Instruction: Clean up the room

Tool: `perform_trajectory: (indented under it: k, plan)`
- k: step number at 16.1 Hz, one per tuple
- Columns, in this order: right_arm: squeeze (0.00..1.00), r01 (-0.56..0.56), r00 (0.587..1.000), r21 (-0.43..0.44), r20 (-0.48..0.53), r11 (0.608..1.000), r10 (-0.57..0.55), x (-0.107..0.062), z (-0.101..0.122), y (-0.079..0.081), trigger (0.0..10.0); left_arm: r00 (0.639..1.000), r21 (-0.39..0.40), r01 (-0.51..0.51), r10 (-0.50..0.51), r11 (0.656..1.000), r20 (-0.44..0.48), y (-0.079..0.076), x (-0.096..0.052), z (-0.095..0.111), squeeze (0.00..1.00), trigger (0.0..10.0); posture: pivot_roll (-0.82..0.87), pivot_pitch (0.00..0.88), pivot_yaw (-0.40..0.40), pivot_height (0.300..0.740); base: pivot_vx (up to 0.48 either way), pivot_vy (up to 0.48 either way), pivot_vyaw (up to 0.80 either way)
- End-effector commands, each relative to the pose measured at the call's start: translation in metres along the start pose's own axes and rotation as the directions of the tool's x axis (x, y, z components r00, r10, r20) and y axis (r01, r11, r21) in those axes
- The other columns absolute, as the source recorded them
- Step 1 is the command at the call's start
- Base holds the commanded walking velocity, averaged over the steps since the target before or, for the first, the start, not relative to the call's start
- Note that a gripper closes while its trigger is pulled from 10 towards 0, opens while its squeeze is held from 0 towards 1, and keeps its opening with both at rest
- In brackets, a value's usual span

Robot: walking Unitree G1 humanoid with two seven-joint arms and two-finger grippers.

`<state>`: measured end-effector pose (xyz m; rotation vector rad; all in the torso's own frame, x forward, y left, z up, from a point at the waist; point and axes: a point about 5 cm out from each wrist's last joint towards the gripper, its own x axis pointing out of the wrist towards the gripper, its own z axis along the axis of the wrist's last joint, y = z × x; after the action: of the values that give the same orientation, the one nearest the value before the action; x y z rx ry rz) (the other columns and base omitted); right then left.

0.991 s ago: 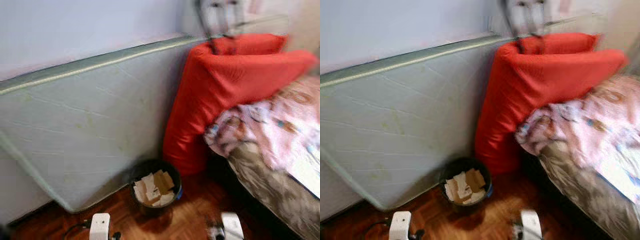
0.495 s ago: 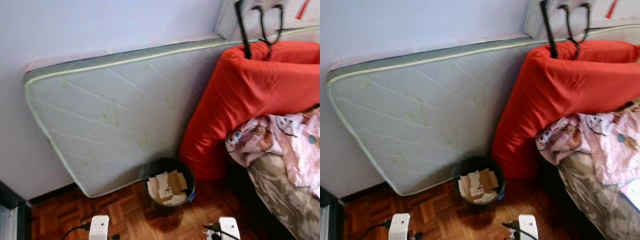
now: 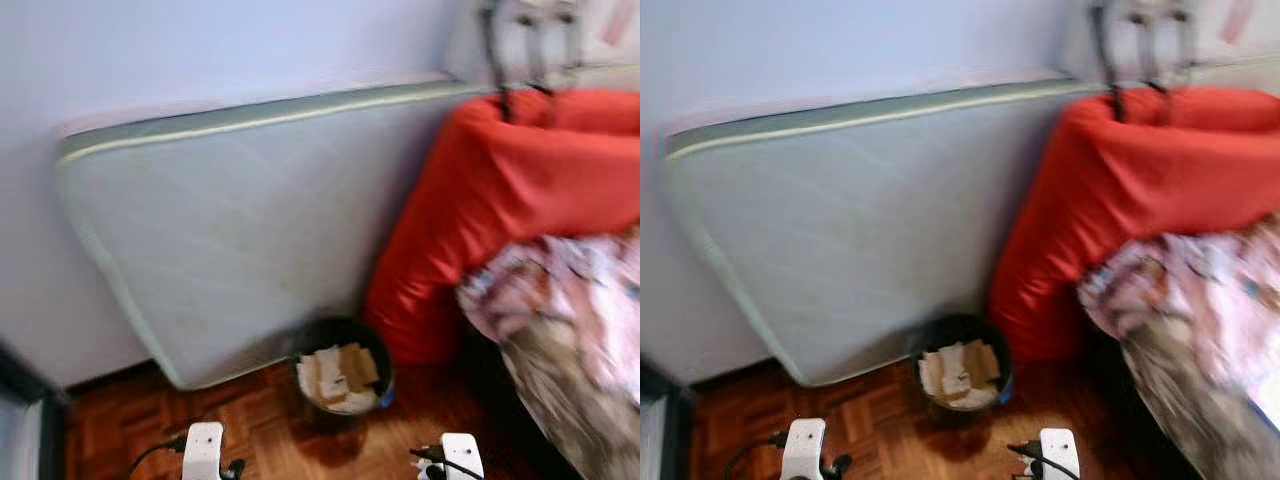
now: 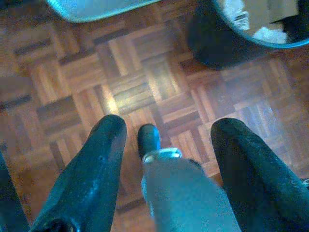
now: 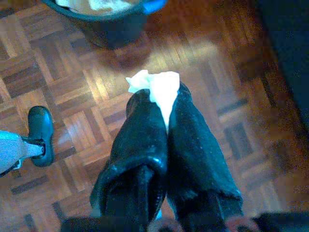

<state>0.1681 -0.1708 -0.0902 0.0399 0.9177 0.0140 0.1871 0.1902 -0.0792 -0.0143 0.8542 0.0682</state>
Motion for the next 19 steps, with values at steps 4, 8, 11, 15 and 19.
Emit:
perform_trajectory:
  k: [4,8,11,15,19]
  plan:
    - [0.0,0.002,1.0,0.007,-0.004,1.0,-0.002,0.0003,0.0014,-0.0018,10.0,1.0,0.001,-0.005,0.005,1.0,-0.008,-0.0005,-0.0005,-0.0025,0.0,10.0,0.01,0.0,-0.088,0.74,0.0,0.0,0.15]
    - [0.0,0.006,1.0,0.024,0.009,1.0,-0.006,-0.0001,0.0018,-0.003,10.0,1.0,0.001,-0.004,0.004,1.0,-0.005,-0.0019,-0.0002,-0.0017,0.0,10.0,0.01,0.0,-0.09,0.74,0.126,0.0,0.0]
    - [0.0,0.009,1.0,-0.016,0.009,1.0,-0.009,-0.0001,0.0022,-0.0039,10.0,1.0,-0.002,-0.003,0.003,1.0,0.001,-0.0032,0.0001,-0.0005,0.0,10.0,0.01,0.0,-0.092,0.74,0.26,0.0,0.0]
    - [0.0,0.016,1.0,0.015,0.02,1.0,-0.017,0.0006,0.0057,-0.0049,10.0,1.0,-0.002,-0.001,0.001,1.0,0.008,-0.0042,0.0004,0.001,0.0,10.0,0.01,0.0,-0.092,0.74,0.269,0.0,0.6]
    - [0.0,0.018,1.0,0.018,0.017,1.0,-0.019,0.0008,0.006,-0.0056,10.0,1.0,-0.001,0.001,-0.001,1.0,0.013,-0.0048,0.0006,0.0018,0.0,10.0,0.01,0.0,-0.092,0.74,0.271,0.0,0.0]
